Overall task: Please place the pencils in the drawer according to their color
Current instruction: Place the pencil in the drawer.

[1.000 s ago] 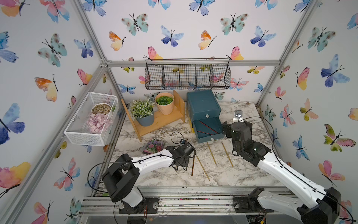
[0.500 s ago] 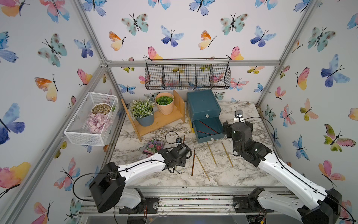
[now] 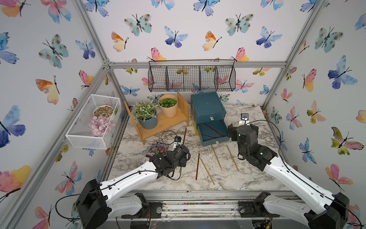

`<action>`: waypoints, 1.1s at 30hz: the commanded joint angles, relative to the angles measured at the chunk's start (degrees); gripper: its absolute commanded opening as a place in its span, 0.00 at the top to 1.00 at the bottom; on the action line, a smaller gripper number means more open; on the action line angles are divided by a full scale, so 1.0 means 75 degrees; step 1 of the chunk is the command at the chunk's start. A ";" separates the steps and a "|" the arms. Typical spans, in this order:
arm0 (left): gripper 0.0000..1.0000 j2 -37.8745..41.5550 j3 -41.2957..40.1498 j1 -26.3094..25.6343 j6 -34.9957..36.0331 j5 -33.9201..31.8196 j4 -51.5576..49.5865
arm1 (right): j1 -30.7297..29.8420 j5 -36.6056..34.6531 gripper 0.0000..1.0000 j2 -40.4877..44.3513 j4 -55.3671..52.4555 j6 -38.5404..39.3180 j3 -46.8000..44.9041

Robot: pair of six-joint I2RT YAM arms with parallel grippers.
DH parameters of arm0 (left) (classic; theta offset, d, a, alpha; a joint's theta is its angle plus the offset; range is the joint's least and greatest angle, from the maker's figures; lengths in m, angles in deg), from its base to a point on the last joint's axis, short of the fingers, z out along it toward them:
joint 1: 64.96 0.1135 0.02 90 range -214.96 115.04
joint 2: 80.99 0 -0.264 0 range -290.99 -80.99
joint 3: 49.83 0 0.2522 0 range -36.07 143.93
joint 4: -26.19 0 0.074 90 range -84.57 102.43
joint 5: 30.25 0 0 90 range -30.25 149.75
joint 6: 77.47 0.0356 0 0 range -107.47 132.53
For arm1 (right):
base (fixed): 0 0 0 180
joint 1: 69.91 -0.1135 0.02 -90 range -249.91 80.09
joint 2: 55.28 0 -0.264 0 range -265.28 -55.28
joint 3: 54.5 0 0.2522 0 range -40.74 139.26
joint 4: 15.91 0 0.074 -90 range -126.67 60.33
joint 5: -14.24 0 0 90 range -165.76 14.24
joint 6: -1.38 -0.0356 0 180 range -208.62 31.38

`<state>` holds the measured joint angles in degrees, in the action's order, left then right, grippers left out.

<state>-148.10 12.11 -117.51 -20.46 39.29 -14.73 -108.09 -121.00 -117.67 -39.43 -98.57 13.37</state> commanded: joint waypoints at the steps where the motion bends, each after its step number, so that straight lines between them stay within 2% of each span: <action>1: 1.00 0.0217 0.0332 0.0035 0.0568 -0.0028 0.0129 | 0.0027 -0.0109 0.02 0.0173 0.0130 -0.0161 -0.0086; 11: 1.00 -0.0336 0.1094 0.0020 0.1190 0.1579 0.0228 | 0.0027 -0.0215 0.02 0.0256 0.0164 -0.0236 -0.0183; 20: 1.00 -0.1288 0.1990 0.0021 0.1150 0.2866 -0.0170 | 0.0027 -0.0262 0.02 0.0476 0.0178 -0.0284 -0.0322; 25: 1.00 -0.1723 0.2304 0.0022 0.0996 0.3138 -0.0396 | 0.0027 -0.0268 0.02 0.0604 0.0169 -0.0336 -0.0393; 33: 1.00 -0.2486 0.3111 0.0092 0.1257 0.2830 -0.1072 | 0.0027 -0.0259 0.02 0.0769 0.0187 -0.0367 -0.0511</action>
<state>-164.85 32.68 -117.36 -12.40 60.05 -19.23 -108.09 -121.22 -112.89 -38.99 -100.43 10.18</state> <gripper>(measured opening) 0.083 0.985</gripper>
